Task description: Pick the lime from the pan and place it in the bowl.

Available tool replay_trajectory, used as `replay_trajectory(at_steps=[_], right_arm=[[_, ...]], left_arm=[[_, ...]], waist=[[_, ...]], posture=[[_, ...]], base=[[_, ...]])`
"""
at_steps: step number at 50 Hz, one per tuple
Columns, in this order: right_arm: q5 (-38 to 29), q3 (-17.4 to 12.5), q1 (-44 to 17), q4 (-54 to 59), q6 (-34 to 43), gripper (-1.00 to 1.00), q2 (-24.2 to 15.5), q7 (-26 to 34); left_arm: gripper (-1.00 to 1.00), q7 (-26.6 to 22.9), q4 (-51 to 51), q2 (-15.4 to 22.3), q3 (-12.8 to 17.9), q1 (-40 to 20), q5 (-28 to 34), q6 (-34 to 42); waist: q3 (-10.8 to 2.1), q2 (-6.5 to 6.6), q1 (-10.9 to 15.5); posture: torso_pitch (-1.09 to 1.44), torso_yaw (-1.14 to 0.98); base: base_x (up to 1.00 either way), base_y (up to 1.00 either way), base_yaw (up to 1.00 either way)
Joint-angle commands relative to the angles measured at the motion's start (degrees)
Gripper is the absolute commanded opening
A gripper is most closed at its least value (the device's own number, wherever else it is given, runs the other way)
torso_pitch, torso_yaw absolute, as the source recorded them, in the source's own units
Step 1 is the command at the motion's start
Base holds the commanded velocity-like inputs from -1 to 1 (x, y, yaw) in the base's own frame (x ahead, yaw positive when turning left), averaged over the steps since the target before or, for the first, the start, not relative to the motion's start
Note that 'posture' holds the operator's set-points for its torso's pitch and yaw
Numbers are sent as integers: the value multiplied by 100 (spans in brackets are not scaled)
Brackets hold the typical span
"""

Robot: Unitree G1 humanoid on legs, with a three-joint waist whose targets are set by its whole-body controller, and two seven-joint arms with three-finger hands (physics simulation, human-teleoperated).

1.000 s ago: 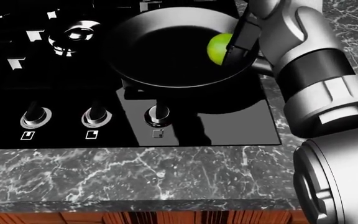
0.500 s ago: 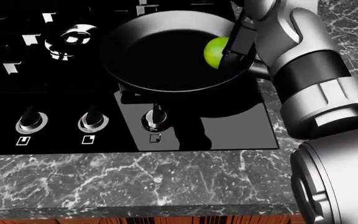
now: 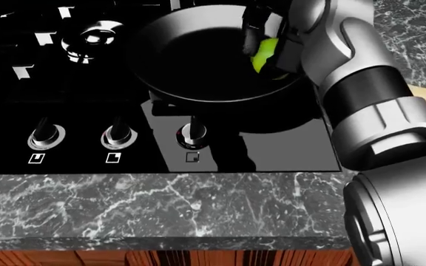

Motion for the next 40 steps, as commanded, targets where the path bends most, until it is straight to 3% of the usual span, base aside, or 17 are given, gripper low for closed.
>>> replay_trajectory(at_steps=[1,20,27,34,36,40], right_arm=[[-9,-24,-229,-208,-40,-100,-57,-26],[530,-305,-1556,-200,-218,-100,-347,-401],[709,-344,-1650,-384,-33,-100,-558,-20],[1172,-579,-1745,-854,618,-100,-825,645],[1450,-743,-1701,-954,878,-100,-866,637],[1711,-725,-1650,-1044,1026,-100,-972,638]], left_arm=[[100,20,-228,82,38,-204,23,-127],[100,26,-204,133,67,-221,-3,-141],[100,10,-233,201,91,-217,-14,-102],[100,11,-161,211,69,-329,-3,-93],[100,13,-122,220,69,-368,-1,-96],[100,10,-28,265,80,-452,6,-119]], waist=[[-186,19,-2],[-135,38,-13],[-115,10,-17],[-102,-5,-3],[-89,-9,3],[-84,-18,-1]], posture=[[0,0],[0,0],[0,0],[0,0],[0,0],[0,0]], base=[[0,0,0],[0,0,0],[0,0,0],[0,0,0],[0,0,0],[0,0,0]])
